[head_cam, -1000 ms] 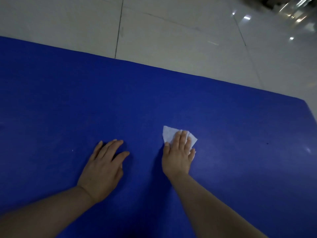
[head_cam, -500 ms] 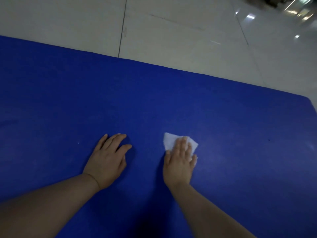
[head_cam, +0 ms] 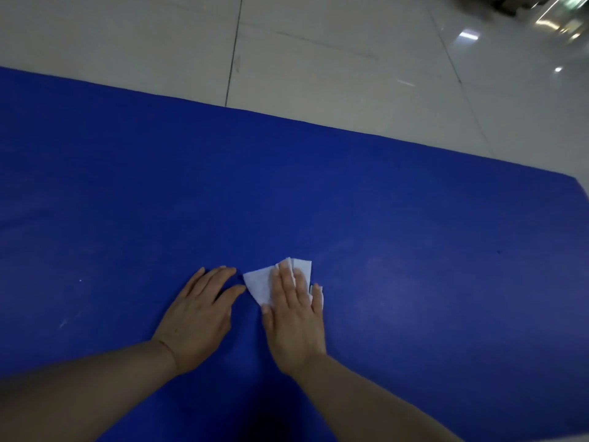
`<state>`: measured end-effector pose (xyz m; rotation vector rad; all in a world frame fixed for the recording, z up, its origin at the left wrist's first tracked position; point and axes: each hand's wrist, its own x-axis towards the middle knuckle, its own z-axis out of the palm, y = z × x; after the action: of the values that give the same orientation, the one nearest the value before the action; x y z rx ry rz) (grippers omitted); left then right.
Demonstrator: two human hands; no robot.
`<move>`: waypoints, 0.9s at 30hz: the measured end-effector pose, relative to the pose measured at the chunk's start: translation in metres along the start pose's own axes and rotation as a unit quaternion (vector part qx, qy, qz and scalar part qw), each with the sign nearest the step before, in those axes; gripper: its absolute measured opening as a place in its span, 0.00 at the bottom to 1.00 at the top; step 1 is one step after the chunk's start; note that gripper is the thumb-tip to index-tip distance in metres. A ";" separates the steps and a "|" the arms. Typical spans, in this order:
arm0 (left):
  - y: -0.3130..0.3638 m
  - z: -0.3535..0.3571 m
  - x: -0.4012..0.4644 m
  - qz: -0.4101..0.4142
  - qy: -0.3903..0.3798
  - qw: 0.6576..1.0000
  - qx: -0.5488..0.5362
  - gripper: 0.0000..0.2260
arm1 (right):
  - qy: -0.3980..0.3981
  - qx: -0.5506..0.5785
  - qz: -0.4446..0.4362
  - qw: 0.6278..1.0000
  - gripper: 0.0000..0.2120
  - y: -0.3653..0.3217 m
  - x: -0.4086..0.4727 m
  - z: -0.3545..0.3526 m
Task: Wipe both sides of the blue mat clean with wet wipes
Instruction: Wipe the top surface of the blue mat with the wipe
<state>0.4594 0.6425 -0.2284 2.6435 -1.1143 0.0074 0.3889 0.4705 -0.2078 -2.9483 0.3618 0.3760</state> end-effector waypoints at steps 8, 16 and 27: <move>0.002 0.000 0.002 -0.003 0.005 1.000 0.023 0.20 | 0.027 0.059 0.213 0.975 0.27 0.055 0.012 -0.016; 0.004 0.001 0.000 0.011 0.024 0.999 0.035 0.14 | 0.048 0.019 0.073 0.996 0.28 0.030 -0.020 -0.002; 0.019 -0.004 -0.020 0.021 -0.021 0.999 0.042 0.21 | 0.022 0.014 0.008 1.000 0.26 0.010 -0.050 0.015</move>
<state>0.4328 0.6449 -0.2220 2.7051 -1.2099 0.0069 0.3364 0.4741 -0.2099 -2.9329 0.3923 0.3058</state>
